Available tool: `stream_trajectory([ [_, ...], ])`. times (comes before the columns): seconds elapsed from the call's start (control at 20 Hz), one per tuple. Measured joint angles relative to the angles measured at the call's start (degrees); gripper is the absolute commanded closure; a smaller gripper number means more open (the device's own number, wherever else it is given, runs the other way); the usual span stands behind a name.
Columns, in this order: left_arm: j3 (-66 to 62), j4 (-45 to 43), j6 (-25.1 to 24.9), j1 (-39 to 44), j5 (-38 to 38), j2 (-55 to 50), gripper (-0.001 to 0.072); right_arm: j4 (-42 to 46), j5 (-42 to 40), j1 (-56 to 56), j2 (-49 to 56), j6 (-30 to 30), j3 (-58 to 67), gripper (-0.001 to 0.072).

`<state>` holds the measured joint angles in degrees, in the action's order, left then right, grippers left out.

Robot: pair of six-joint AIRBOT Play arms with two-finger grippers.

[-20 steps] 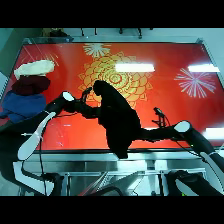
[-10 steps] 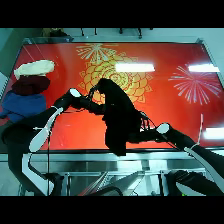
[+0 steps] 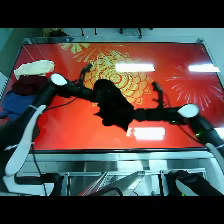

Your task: Fold the shirts.

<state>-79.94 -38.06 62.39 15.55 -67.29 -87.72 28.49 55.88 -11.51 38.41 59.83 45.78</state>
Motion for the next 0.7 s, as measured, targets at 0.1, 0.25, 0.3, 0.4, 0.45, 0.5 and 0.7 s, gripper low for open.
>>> stream_trajectory([
  [0.1,-3.17,-0.02,1.33,-0.98,-2.32,7.48,0.0697,0.52,5.03,4.02,-2.86,-1.66,7.54,0.0687],
  [0.25,-12.13,0.04,5.07,-1.40,-6.49,18.45,0.0696,2.64,9.90,7.10,-5.49,-3.39,21.88,0.0687],
  [0.3,-16.09,-0.24,6.64,-1.40,-7.80,21.73,0.0695,3.85,11.21,7.63,-5.97,-3.72,27.41,0.0687],
  [0.4,-23.28,-3.19,9.99,-1.40,-10.01,27.32,0.0695,6.78,13.07,8.24,-6.56,-3.98,37.09,0.0687],
  [0.45,-25.83,-5.42,11.50,-1.38,-10.95,29.59,0.0695,8.22,13.79,8.44,-6.71,-3.98,40.57,0.0687],
  [0.5,-27.67,-8.15,13.05,-1.40,-11.96,31.82,0.0694,9.66,14.80,8.57,-6.82,-3.98,43.30,0.0687],
  [0.7,-23.65,-14.78,16.33,-1.38,-14.88,37.51,0.0694,12.39,18.71,8.81,-5.57,-2.43,44.11,0.0687],
])
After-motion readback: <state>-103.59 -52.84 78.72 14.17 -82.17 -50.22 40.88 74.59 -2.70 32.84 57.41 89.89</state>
